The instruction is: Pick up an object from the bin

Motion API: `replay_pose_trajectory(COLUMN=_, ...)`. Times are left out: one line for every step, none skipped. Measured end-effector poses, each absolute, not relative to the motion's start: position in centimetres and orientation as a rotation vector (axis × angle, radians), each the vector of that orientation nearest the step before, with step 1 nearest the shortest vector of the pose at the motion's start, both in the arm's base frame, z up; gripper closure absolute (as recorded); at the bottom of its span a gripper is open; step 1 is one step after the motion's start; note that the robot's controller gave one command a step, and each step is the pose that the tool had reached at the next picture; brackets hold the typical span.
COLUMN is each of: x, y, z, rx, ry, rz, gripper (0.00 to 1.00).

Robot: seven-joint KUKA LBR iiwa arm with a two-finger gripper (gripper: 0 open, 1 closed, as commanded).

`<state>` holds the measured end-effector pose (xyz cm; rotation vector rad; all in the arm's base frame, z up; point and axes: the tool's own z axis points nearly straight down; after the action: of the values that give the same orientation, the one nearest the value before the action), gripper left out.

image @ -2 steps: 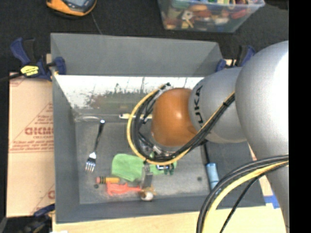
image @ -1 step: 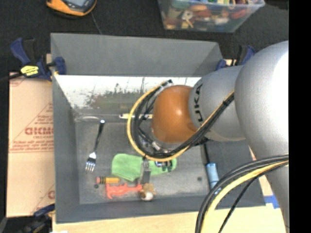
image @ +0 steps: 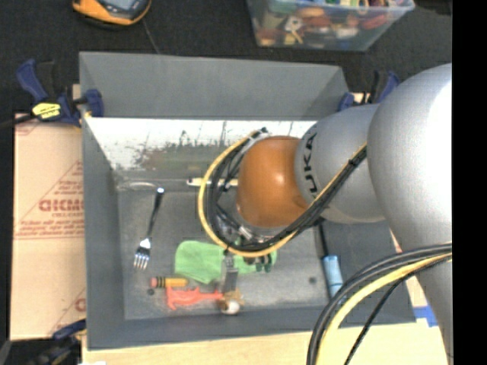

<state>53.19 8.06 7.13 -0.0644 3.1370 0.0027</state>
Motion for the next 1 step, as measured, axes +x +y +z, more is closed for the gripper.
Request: replay_pose_trajectory(x=53.66, y=7.89, z=7.13, rx=-0.01, ry=3.13, rz=0.009, gripper=0.0)
